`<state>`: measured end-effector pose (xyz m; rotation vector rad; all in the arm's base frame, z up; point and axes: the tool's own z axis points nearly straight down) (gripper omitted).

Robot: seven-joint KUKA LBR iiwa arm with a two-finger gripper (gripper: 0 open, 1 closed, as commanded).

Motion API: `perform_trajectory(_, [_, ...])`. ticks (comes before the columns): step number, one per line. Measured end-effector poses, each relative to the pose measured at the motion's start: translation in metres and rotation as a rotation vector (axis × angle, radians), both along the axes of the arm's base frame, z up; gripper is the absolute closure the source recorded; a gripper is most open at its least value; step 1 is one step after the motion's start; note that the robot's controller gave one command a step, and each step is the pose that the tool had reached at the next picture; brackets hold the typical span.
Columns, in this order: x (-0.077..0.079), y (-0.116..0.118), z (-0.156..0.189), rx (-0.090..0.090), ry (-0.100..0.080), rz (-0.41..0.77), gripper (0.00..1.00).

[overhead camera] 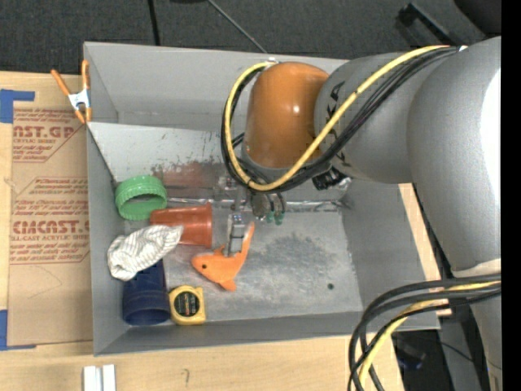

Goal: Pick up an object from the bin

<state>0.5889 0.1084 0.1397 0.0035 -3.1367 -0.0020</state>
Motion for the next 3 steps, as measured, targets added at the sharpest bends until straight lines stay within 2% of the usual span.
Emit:
perform_trajectory(1, [0.001, 0.0, 0.005, 0.001, -0.006, -0.001, 0.0])
perform_trajectory(2, [-0.04, -0.004, -0.043, 0.001, -0.01, -0.019, 0.0])
perform_trajectory(3, [-0.057, -0.007, -0.069, 0.0, -0.008, 0.134, 1.0])
